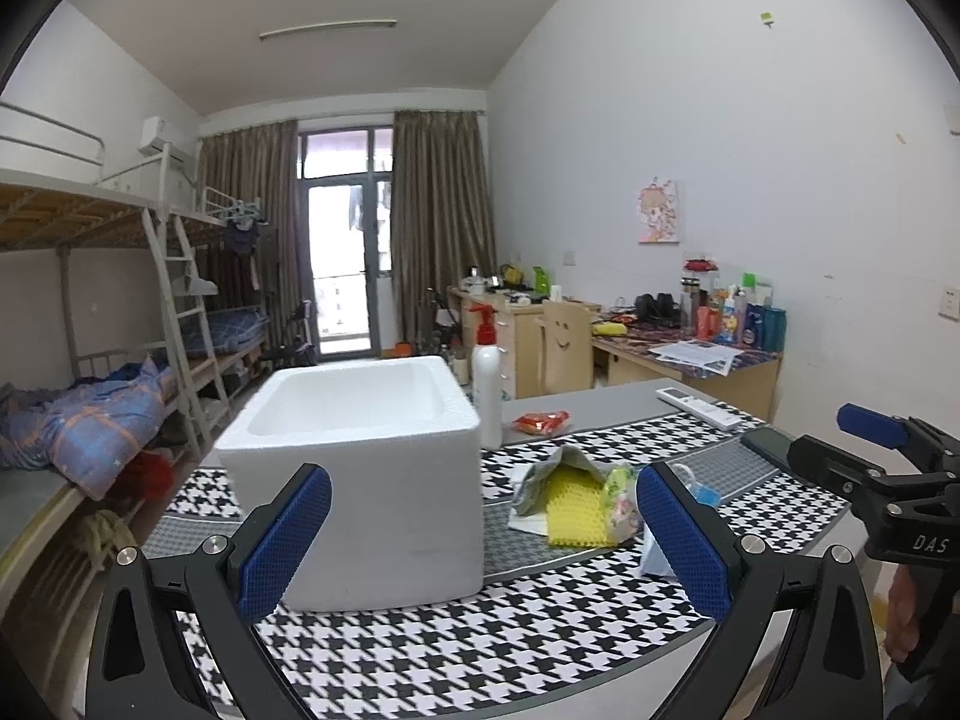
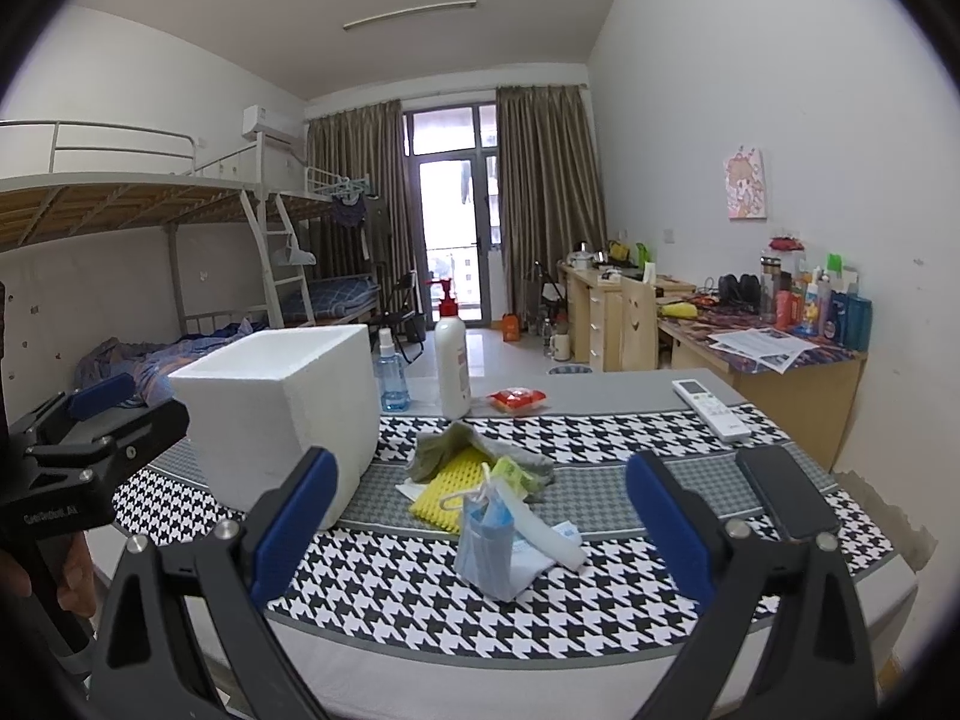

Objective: Organize soft objects
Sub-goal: 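Move the right tool toward the blue surgical face mask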

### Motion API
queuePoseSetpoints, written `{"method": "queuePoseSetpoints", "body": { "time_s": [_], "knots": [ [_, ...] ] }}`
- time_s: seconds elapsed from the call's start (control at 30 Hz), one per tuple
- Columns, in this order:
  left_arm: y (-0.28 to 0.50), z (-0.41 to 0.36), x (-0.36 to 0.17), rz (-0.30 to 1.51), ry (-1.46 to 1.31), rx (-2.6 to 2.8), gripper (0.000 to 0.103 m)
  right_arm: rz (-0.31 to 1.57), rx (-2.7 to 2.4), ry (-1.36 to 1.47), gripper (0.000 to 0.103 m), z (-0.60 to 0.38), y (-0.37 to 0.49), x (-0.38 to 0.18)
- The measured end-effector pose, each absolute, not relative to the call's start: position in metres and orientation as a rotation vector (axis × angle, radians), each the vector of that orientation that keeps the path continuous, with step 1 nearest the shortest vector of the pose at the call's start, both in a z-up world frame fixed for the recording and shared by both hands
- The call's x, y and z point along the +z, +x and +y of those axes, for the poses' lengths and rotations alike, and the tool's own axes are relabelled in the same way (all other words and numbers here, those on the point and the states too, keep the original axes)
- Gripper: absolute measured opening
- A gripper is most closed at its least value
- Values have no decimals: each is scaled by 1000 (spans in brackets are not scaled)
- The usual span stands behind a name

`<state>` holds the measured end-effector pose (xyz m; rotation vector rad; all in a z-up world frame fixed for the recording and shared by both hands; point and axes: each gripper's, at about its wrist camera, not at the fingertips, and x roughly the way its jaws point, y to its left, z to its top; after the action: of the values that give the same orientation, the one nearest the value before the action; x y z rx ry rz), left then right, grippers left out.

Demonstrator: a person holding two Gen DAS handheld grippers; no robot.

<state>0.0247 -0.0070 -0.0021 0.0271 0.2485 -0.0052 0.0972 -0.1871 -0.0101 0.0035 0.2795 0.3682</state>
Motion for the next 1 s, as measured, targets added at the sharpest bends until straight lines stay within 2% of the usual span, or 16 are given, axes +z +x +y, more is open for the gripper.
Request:
{"method": "queuePoseSetpoints", "body": {
  "time_s": [1.0],
  "knots": [
    [82, -42, -38, 396, 47, -186, 102, 420, 284, 36, 98, -220, 149, -42]
  ]
}}
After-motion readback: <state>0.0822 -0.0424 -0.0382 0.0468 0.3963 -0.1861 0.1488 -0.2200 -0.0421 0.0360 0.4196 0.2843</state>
